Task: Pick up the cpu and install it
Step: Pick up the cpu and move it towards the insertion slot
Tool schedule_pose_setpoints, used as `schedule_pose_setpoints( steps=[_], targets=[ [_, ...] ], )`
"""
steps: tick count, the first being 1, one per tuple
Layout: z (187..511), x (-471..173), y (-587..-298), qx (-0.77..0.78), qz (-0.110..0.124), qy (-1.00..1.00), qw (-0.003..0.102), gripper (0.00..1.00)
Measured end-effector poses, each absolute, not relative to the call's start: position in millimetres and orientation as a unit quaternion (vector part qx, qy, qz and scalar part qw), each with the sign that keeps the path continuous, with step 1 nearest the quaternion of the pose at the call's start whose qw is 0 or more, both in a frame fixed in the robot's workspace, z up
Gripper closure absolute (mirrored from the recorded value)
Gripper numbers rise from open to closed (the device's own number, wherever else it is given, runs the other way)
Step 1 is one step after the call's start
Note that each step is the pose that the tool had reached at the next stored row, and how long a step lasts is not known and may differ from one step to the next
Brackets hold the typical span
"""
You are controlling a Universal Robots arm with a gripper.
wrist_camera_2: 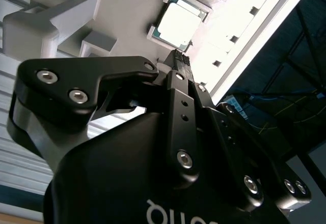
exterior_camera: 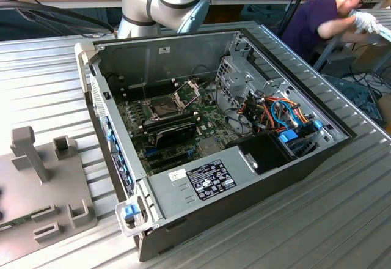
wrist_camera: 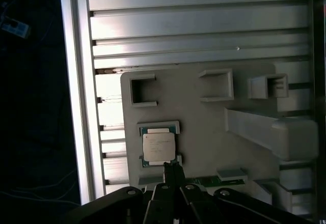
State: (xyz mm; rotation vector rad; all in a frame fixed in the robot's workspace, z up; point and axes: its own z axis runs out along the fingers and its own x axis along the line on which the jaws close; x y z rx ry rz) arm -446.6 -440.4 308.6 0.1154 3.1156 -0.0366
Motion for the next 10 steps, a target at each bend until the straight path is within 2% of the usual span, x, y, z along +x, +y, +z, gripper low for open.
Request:
schedule_pose_setpoints(
  steps=[10],
  targets=[
    [308.0,-446.7,-440.4,0.037,-0.012,0.999,0.012,0.89]
  ],
)
